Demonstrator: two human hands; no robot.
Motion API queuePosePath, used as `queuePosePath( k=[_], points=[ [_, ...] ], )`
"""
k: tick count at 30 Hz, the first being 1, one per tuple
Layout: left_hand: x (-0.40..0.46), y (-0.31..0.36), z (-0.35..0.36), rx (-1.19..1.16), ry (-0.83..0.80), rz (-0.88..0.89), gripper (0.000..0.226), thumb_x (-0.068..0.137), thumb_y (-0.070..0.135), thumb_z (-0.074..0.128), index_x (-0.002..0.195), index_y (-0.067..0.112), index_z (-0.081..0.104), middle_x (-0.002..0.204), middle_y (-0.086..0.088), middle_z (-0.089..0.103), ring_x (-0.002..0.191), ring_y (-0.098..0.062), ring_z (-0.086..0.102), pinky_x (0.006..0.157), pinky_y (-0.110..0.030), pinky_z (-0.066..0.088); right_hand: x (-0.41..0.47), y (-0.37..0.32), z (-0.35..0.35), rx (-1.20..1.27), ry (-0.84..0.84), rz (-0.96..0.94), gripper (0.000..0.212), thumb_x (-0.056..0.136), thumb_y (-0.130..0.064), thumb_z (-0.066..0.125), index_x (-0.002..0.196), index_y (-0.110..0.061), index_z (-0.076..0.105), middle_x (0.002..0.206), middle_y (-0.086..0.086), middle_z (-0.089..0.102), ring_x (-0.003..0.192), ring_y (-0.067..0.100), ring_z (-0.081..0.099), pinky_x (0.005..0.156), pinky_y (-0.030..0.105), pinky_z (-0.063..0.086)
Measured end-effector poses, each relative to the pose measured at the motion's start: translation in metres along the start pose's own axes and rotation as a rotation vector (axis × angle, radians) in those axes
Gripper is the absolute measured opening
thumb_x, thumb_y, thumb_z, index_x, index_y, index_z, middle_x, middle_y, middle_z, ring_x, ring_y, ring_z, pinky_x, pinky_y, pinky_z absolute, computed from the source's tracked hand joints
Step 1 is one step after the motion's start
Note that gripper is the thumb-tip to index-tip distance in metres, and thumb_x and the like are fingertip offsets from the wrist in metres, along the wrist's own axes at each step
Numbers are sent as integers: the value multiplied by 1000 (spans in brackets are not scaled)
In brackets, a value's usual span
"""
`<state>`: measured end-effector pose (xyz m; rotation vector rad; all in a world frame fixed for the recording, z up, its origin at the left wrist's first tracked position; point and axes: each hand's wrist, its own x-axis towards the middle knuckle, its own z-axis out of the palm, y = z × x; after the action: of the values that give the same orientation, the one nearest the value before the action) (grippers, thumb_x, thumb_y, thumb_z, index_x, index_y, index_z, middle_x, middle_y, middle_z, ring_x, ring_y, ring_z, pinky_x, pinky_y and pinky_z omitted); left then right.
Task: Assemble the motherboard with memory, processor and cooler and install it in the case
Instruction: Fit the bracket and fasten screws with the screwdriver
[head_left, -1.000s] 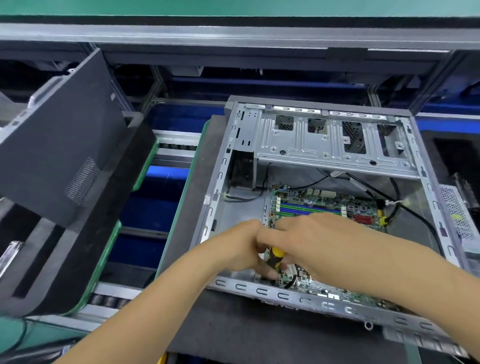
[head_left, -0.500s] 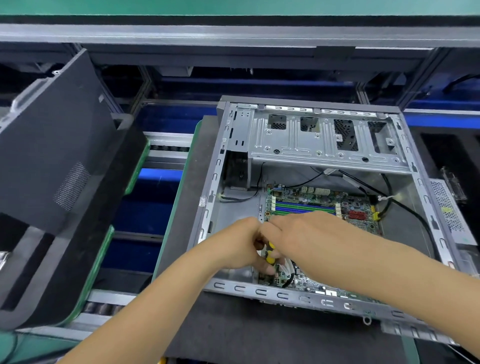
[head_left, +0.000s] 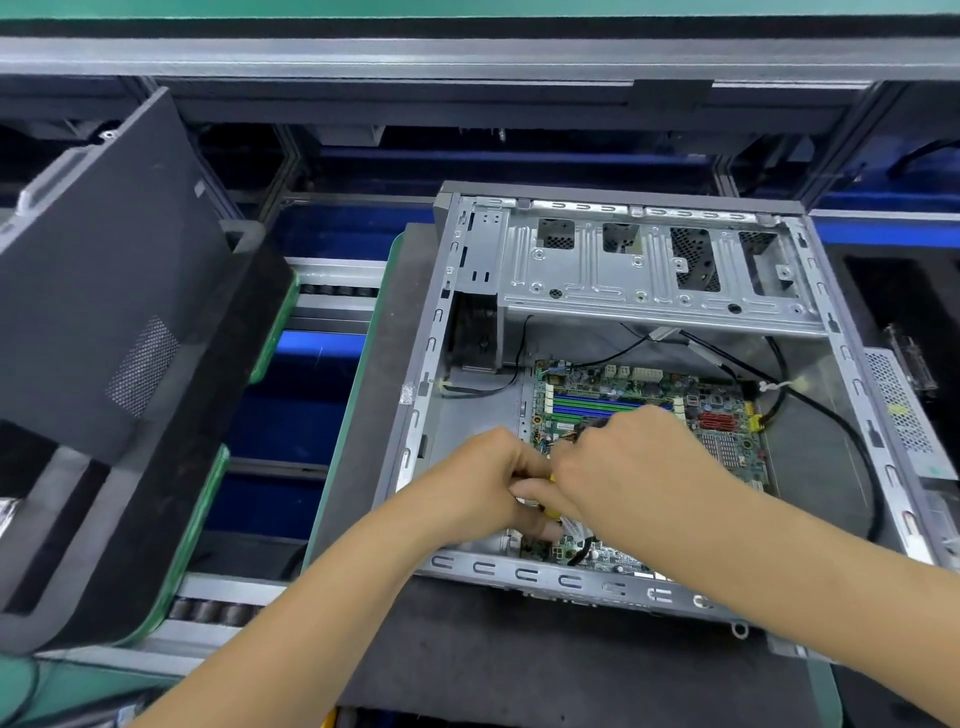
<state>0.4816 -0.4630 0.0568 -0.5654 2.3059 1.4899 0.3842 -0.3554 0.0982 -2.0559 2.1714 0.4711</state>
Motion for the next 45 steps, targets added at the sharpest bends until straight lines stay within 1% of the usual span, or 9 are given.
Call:
queuePosePath(
  k=[5, 14, 19, 27, 33, 36, 39, 40, 45],
  points=[
    [2, -3, -4, 13, 12, -53, 38, 73, 18, 82, 48, 34, 58, 47, 11, 25, 53, -10, 24, 48, -24, 22, -5, 12, -11, 149, -47, -165, 38, 88, -6, 51, 117, -21, 31, 97, -2, 37, 85, 18, 40, 53, 27, 26],
    [3, -2, -2, -77, -57, -13, 21, 70, 6, 83, 76, 23, 73, 70, 7, 64, 71, -5, 56, 84, -32, 55, -3, 4, -2, -100, -89, -95, 52, 101, -49, 18, 88, -15, 54, 67, -1, 46, 60, 20, 51, 52, 28, 39],
    [1, -1, -4, -60, -32, -26, 25, 73, 11, 81, 62, 25, 64, 57, 5, 37, 57, -11, 32, 60, -23, 30, -12, 13, -10, 146, -128, -137, 48, 84, -1, 50, 123, -18, 29, 83, -2, 22, 72, 19, 36, 51, 28, 24],
    [2, 2, -3, -35, -42, 24, 39, 72, 11, 82, 52, 41, 65, 54, 7, 36, 62, -14, 31, 66, -28, 36, 3, 4, -5, -96, -77, -82, 60, 92, -64, 16, 76, -14, 44, 61, 0, 41, 49, 17, 37, 46, 26, 27],
    [0, 2, -5, -36, -57, -15, 44, 74, 9, 80, 46, 37, 61, 44, 11, 25, 46, -6, 23, 43, -16, 21, -13, 13, -5, 119, -60, -196, 43, 86, -3, 49, 120, -22, 31, 93, -4, 34, 87, 20, 50, 51, 28, 27],
    [-1, 2, -4, -53, -54, 20, 40, 73, 7, 81, 54, 39, 64, 51, 13, 23, 60, -6, 17, 57, -21, 27, -6, 8, -4, -18, -56, -159, 16, 99, -25, 42, 112, -16, 45, 83, -3, 39, 80, 22, 54, 47, 29, 31],
    [1, 0, -4, -96, -64, 14, 22, 72, -1, 79, 87, 14, 72, 84, 13, 53, 87, 13, 29, 78, -25, 50, -3, 5, 2, -57, -61, -61, 62, 94, -59, 14, 70, -14, 48, 58, -1, 39, 53, 21, 40, 61, 32, 49],
    [1, 0, -4, -39, -59, 24, 23, 72, 3, 80, 92, 7, 71, 44, 8, 48, 52, 4, 57, 70, -21, 47, -3, 5, 4, -49, -41, -47, 66, 89, -65, 9, 65, -13, 43, 55, -2, 36, 50, 19, 36, 61, 32, 48],
    [-1, 2, -6, -19, -17, 37, 31, 75, 8, 79, 63, 28, 60, 50, 9, 23, 48, -10, 23, 49, -20, 21, -12, 12, 6, 105, -30, -80, 33, 95, -36, 49, 120, -23, 32, 80, -4, 33, 55, 15, 37, 41, 26, 19]
  ],
)
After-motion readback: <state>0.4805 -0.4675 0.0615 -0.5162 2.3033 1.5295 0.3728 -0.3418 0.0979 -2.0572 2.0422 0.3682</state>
